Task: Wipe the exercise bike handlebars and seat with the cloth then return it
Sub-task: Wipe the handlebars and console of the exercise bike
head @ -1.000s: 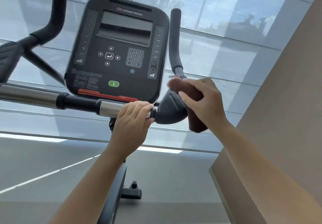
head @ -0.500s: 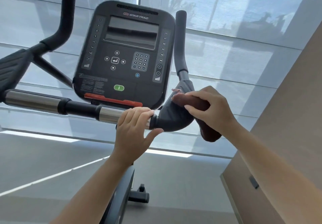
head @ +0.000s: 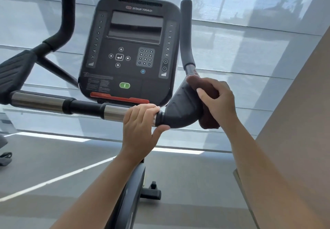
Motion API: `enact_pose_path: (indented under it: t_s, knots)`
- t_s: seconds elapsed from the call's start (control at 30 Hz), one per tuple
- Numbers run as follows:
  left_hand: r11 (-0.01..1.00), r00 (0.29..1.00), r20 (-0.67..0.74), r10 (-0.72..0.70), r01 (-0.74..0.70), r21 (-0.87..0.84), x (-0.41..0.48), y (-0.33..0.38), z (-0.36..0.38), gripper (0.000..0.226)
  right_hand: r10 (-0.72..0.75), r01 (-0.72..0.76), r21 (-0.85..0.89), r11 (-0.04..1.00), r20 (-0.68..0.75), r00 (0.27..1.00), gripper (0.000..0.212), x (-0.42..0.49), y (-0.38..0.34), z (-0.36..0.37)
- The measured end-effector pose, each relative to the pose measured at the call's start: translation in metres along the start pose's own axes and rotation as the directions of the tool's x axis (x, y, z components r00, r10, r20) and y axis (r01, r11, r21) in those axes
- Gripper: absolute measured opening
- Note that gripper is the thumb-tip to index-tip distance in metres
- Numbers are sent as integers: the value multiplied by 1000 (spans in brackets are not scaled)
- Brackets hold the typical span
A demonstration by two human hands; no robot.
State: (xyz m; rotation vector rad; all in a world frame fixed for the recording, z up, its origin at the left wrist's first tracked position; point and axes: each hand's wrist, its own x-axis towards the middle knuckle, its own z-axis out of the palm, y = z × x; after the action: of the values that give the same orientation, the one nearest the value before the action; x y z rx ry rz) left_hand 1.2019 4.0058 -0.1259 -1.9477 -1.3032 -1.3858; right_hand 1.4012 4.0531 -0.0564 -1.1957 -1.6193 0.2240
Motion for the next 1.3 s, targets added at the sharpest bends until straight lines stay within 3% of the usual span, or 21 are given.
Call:
enact_pose_path:
  t_s: [0.17, 0.3, 0.43, 0.57, 0.77, 0.93, 1.1, 1.3]
  knots:
    - [1000, 999, 40, -19, 19, -2, 0, 3, -3, 62, 63, -60, 22, 998, -206, 977, 29, -45, -17, 15]
    - [999, 995, 87, -51, 52, -6, 0, 6, -7, 56, 126, -114, 54, 992, -402, 907, 31, -75, -38, 40]
    - [997, 991, 117, -71, 74, -24, 1, 7, -12, 44, 108, -108, 25, 994, -470, 876, 35, -96, -53, 60]
    - [993, 979, 183, -88, 100, -57, 2, 9, -21, 38, 20, -24, -4, 1000, -410, 912, 38, -116, -60, 65]
    - [996, 930, 363, -63, 79, -30, 9, 8, -38, 48, -24, 39, 45, 998, -288, 957, 39, -105, -47, 28]
    - [991, 939, 321, -124, 103, 81, 34, 20, -36, 58, -45, 61, 60, 996, -229, 972, 38, -74, -23, 0]
    - [996, 932, 357, -56, 29, 81, 61, 42, -18, 55, -117, 127, 65, 990, -137, 984, 38, -33, 10, -18]
    - [991, 932, 342, -121, 95, 91, 99, 64, 16, 49, -198, 199, 155, 967, -22, 980, 40, 21, 54, -30]
